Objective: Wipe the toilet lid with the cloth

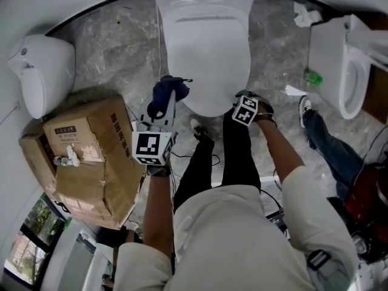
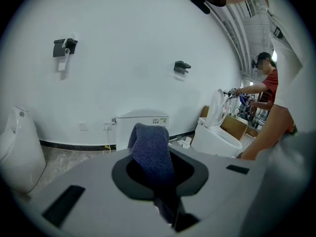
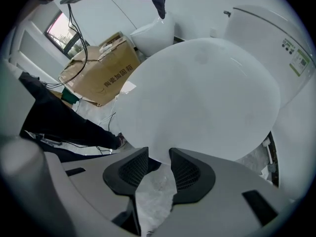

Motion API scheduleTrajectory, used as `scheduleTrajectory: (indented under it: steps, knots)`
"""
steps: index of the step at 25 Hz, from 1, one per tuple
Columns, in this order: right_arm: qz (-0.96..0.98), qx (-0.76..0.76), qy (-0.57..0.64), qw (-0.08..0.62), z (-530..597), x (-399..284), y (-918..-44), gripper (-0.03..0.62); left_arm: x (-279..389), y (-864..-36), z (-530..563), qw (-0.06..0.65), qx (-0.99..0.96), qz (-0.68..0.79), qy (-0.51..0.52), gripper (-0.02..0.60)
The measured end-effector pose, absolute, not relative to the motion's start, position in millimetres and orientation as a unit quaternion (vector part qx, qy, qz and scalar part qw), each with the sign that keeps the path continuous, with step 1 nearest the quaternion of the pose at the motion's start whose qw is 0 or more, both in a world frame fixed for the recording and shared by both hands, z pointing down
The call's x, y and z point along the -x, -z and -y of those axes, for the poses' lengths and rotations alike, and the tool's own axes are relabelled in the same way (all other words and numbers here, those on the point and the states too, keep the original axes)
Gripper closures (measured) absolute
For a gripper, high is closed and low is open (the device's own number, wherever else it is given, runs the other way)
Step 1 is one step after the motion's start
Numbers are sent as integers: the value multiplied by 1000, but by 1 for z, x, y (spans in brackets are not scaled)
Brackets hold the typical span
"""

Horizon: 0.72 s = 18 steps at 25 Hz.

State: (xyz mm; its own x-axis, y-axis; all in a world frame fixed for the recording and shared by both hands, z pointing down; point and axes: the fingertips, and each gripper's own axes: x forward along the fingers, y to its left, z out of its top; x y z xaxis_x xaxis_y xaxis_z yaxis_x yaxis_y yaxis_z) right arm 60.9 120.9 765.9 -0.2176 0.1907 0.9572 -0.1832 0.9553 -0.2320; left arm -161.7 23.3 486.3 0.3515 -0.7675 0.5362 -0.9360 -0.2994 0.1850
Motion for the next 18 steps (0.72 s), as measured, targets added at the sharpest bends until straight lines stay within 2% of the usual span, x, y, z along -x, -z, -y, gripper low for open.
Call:
scheduleTrajectory:
  steps: [9,13,18]
  knots:
    - [767,-24,-199,609,-116,-63,-771,454,161,-514,2,241,-789,534,-185,538]
    - [733,-59,-309,603,-122,-72,-774,459,166,-541,22,258,-783,537,-178,538]
    - [755,-121,-371,527,-91,-52,-750,470,167,-586,50,281,-777,535,-177,538]
